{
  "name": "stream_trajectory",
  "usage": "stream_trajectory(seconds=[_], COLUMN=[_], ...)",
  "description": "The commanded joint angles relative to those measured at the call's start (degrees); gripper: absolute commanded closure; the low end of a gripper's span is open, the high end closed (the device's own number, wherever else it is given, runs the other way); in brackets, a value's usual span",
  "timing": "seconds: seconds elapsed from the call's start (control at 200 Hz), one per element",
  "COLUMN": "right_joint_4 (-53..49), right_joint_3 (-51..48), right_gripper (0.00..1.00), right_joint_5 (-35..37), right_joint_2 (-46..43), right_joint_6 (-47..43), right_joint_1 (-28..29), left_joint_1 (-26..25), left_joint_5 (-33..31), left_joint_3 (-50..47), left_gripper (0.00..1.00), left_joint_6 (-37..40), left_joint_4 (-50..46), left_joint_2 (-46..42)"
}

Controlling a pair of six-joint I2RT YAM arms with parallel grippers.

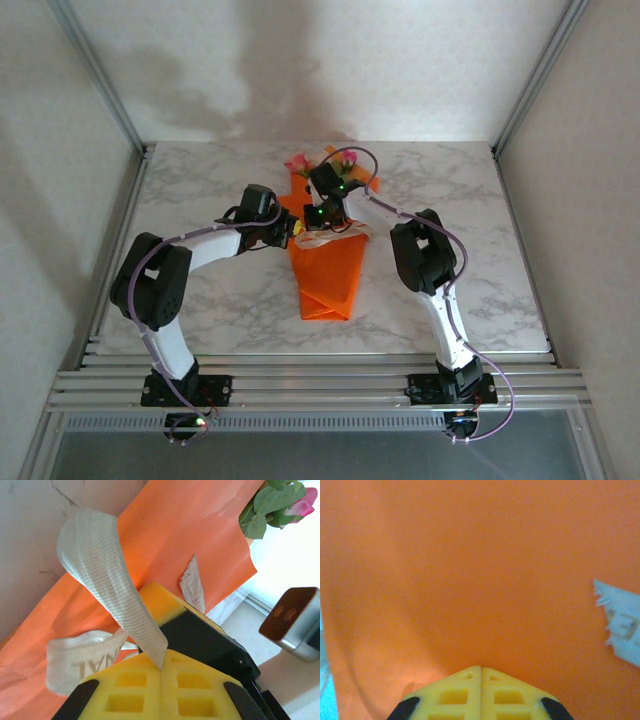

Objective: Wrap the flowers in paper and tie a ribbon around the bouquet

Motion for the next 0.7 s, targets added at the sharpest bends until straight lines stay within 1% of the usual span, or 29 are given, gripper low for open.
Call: stream_trajectory(seconds=[0.0, 0.085, 0.2, 0.295, 0.38, 0.476, 0.516, 0.576, 0.606, 0.626, 0.696], right_joint_4=[0.5, 1.2, 1.8, 2.1, 3.6, 5.5, 6.0, 6.6, 6.7, 6.8, 7.7], right_joint_3=[-1.5, -2.4, -3.4, -4.4, -6.2, -8.6, -9.5, -10.8, -11.5, -11.8, -13.7], right_gripper=[1.00, 1.00, 0.85, 0.77, 0.73, 0.71, 0.71, 0.71, 0.71, 0.71, 0.72], right_joint_5=[-2.7, -3.3, -1.7, 1.4, 3.7, 4.6, 4.9, 5.3, 5.5, 5.8, 6.9], right_joint_2=[-3.2, -3.9, -5.6, -7.6, -9.8, -11.6, -12.1, -12.7, -13.1, -13.2, -14.4], right_joint_6=[-1.1, 0.2, 1.0, 1.0, 0.3, -1.0, -1.7, -2.3, -2.4, -2.4, -2.2], right_joint_1=[0.2, -0.5, -1.2, -1.6, -1.6, -1.6, -1.4, -1.2, -1.1, -1.1, -1.0], left_joint_1=[-0.2, -0.1, 0.0, 0.1, 0.3, 0.4, 0.5, 0.5, 0.4, 0.4, 0.4], left_joint_5=[1.2, 1.3, 1.7, 1.8, 1.7, 2.0, 2.3, 2.2, 1.8, 1.6, 0.6], left_joint_3=[1.2, 2.4, 4.3, 5.8, 7.5, 9.1, 9.8, 11.1, 11.8, 12.2, 13.4], left_gripper=[1.00, 1.00, 1.00, 1.00, 1.00, 1.00, 0.93, 0.75, 0.68, 0.65, 0.60], left_joint_6=[1.6, 2.4, 3.7, 4.9, 6.5, 8.0, 8.6, 10.1, 11.0, 11.5, 13.6], left_joint_4=[1.1, 0.9, -0.1, -0.9, -2.5, -3.4, -3.8, -5.7, -6.9, -7.7, -11.3], left_joint_2=[1.7, 3.4, 5.9, 7.6, 9.4, 10.9, 11.3, 11.2, 10.8, 10.4, 8.6])
